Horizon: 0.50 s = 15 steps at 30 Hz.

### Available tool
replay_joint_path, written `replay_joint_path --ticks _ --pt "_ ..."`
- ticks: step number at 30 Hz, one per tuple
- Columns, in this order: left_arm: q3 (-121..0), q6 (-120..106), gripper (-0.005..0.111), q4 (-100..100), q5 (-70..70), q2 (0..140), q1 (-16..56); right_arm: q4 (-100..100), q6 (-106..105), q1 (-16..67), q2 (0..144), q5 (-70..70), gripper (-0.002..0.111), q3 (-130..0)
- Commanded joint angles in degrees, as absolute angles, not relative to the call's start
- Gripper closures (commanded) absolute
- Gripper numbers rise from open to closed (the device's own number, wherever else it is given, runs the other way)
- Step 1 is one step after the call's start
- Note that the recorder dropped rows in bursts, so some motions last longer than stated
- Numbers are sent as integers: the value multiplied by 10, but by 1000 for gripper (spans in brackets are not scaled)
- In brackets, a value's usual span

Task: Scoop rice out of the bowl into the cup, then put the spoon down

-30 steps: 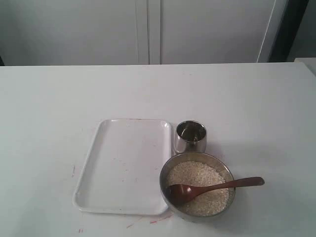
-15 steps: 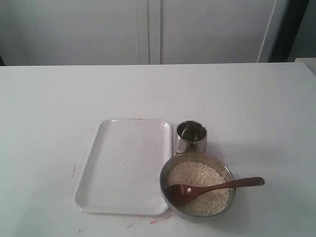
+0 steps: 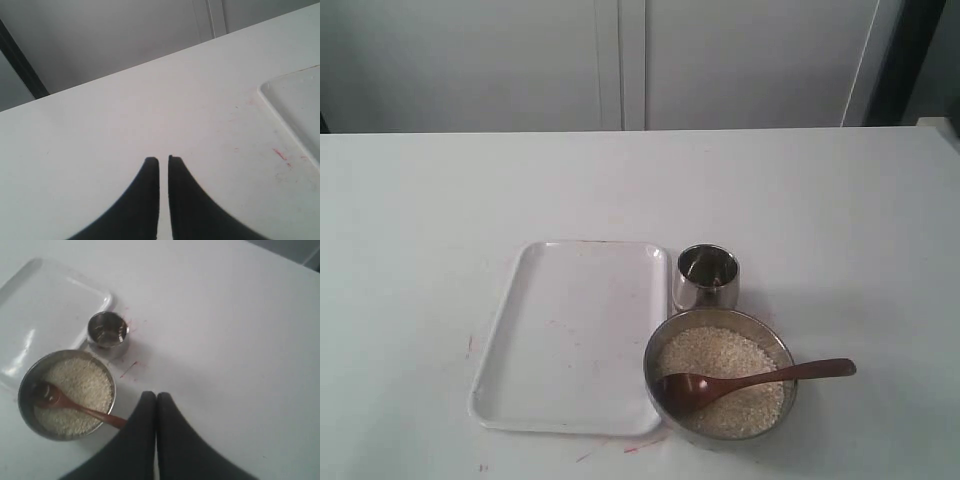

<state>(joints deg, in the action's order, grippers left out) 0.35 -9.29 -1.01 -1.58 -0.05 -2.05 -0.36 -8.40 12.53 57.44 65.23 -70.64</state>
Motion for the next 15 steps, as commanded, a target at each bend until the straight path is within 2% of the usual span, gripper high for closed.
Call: replay_joint_path --ticks 1,4,10,15 --pt "0 -92 92 -5 -12 0 -19 30 -250 127 638 670 108 -712" --pt "0 -92 92 -5 -12 0 -19 34 -365 128 664 686 108 -712" --pt "0 -92 92 -5 -12 0 -19 34 -422 148 686 695 108 -700" --pt "0 -92 92 -5 -12 0 -19 34 -523 178 686 693 108 -642"
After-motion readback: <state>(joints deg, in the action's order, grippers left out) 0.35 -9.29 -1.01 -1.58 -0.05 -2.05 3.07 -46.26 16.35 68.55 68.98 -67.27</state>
